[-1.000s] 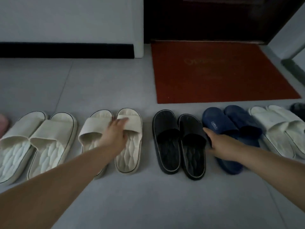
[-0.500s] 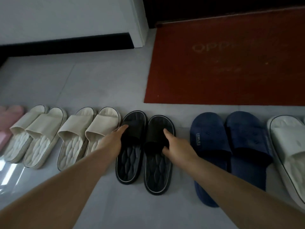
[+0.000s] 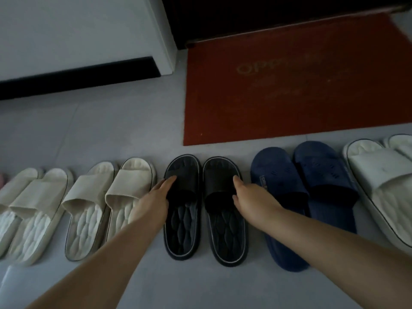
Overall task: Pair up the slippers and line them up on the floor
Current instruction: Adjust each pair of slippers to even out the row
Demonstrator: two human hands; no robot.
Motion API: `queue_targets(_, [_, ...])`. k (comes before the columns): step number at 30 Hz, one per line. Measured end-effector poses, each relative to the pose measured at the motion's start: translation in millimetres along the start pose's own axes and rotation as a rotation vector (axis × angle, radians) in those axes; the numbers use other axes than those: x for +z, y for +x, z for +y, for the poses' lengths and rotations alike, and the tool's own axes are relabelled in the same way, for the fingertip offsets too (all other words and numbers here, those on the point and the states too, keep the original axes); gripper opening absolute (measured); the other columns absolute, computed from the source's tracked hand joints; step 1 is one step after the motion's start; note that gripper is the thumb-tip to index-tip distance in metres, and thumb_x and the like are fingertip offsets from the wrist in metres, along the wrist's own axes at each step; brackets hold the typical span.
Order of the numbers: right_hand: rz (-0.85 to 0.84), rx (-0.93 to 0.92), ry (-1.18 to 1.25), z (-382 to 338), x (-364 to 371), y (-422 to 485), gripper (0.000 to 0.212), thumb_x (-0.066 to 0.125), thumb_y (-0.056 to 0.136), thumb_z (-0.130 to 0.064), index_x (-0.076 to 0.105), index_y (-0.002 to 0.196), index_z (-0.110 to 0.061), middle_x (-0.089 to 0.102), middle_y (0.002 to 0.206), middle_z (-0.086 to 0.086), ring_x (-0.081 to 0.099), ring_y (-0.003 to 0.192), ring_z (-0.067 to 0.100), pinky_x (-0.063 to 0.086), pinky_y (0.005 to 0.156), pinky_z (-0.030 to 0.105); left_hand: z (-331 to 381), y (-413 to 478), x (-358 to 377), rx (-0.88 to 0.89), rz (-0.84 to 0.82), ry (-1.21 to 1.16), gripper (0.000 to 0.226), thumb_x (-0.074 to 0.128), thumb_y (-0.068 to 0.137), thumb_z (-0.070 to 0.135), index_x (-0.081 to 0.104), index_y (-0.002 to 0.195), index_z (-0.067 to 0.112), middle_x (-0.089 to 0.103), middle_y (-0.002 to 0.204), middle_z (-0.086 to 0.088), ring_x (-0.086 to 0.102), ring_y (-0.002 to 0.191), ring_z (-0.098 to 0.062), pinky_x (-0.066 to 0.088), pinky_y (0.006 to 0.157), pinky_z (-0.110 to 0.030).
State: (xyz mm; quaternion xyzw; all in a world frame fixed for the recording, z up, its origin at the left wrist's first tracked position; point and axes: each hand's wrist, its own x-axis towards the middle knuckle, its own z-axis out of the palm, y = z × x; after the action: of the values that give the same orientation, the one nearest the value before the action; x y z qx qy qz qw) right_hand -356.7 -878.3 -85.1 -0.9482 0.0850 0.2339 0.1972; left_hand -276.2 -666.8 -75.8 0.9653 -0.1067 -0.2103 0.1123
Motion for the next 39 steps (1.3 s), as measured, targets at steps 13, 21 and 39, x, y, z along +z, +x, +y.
queue_targets(13, [0.264, 0.368, -0.154, 93.5, -55.8, -67.3, 0.094, 0.075, 0.067, -0.047, 0.022, 0.143, -0.03, 0.022, 0.145, 0.011, 0.025, 0.131, 0.034, 0.027, 0.109, 0.043, 39.3, -13.6, -6.1, 0.24, 0.072, 0.055, 0.077, 0.053, 0.071, 0.026, 0.029, 0.144, 0.024, 0.036, 0.146, -0.004, 0.031, 0.135, -0.03, 0.023, 0.115, -0.04])
queue_targets(21, [0.052, 0.392, -0.082, 111.1, -41.5, -47.3, 0.079, 0.057, 0.08, -0.057, 0.013, 0.145, -0.043, 0.007, 0.153, 0.014, 0.016, 0.136, 0.044, 0.029, 0.11, 0.052, 111.8, -28.6, 24.4, 0.475, -0.024, 0.002, 0.054, 0.055, 0.089, 0.029, 0.04, 0.14, 0.021, 0.039, 0.142, -0.001, 0.035, 0.132, -0.021, 0.026, 0.113, -0.029])
queue_targets(39, [0.007, 0.248, -0.051, 128.0, -41.5, -68.4, 0.087, 0.062, 0.084, -0.042, 0.004, 0.148, -0.039, 0.003, 0.158, 0.01, 0.007, 0.142, 0.039, 0.022, 0.115, 0.046, 167.1, -37.9, 61.8, 0.279, -0.148, -0.28, 0.056, 0.054, 0.091, 0.006, 0.035, 0.143, 0.012, 0.034, 0.152, -0.008, 0.035, 0.139, -0.022, 0.027, 0.117, -0.03])
